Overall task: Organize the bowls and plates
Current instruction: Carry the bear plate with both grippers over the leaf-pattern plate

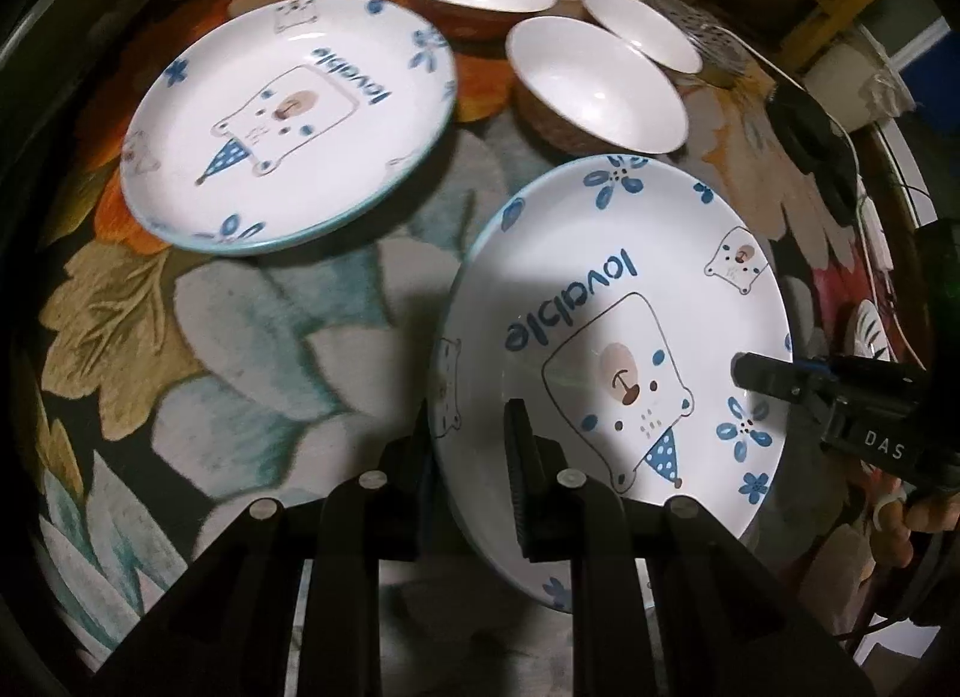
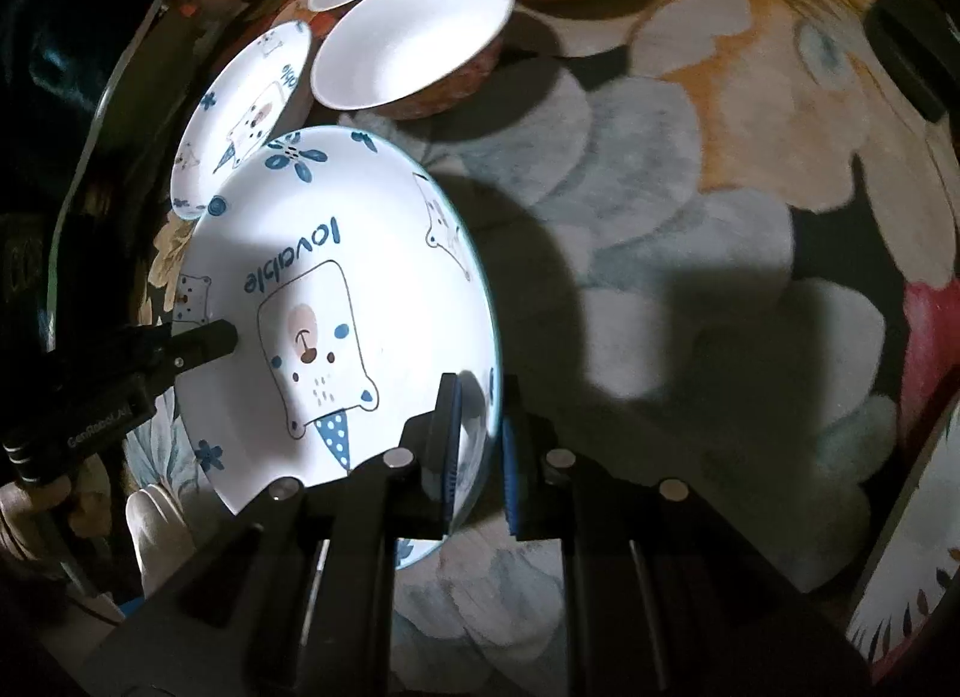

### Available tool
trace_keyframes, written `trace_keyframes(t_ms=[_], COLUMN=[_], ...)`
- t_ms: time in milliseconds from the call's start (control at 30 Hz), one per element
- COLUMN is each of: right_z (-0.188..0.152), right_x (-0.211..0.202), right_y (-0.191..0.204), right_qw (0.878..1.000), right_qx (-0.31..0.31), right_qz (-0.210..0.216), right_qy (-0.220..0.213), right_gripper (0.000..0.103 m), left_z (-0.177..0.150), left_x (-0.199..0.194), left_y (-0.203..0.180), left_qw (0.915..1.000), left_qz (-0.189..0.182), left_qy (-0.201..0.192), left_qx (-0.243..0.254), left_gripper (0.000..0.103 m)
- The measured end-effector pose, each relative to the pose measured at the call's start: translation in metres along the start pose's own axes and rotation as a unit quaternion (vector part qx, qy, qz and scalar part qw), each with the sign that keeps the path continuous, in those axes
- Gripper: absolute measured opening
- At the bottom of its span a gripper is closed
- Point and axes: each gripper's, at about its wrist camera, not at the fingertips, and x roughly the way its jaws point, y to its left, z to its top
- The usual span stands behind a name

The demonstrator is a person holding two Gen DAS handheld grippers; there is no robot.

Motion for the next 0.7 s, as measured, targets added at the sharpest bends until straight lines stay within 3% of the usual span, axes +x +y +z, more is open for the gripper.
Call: trace_keyframes(t_ms=[700], right_z=[-0.030], right_x=[-0.054], right_y=[-0.085], right_qw=[0.995], right_qx=[0.091], right_qz=[-0.019], right_qy=[-0.034], right_gripper=[0.013], left_z=[0.015], left_x=[0.016], left_y=[-0.109], left_qw=[0.9951], left_qz=[-0.043], left_qy=[0.010], left_qx=[0.088], left_gripper=[0.020])
